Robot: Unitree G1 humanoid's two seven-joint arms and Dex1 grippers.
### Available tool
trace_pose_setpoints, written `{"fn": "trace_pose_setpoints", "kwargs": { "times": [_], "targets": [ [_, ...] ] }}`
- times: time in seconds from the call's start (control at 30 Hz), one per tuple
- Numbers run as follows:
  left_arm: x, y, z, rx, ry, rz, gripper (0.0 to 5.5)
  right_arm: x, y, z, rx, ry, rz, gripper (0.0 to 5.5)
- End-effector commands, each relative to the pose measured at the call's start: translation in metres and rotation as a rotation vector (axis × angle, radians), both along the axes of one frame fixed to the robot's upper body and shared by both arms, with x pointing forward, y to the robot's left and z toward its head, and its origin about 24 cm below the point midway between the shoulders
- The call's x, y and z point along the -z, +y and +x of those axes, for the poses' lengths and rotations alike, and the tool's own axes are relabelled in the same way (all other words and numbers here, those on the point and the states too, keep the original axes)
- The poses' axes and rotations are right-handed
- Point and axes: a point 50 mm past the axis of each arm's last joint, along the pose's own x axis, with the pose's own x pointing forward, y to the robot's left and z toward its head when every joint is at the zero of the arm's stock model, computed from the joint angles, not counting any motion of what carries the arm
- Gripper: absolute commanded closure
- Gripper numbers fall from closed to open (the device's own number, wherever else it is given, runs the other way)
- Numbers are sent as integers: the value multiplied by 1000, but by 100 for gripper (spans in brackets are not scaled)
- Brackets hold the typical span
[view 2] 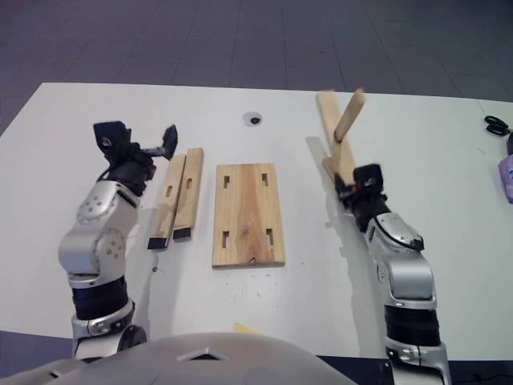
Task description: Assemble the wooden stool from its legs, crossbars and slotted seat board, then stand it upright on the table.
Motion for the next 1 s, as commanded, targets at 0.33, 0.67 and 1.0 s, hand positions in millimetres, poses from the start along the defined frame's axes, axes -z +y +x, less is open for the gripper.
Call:
{"fn": "trace_pose_setpoints", "kwargs": {
  "times": [0.33, 0.67, 1.0],
  "targets": [
    [-59, -36, -7, 822, 30, -589, 10, -24, 94, -30, -522, -255, 126, 343],
    [-67, -53, -7, 879, 157, -561, 10, -19, 126, -48, -579, -274, 170, 343],
    [-61, -42, 5, 761, 216, -504, 10, -20, 129, -49, -543, -303, 185, 343]
  ]
}}
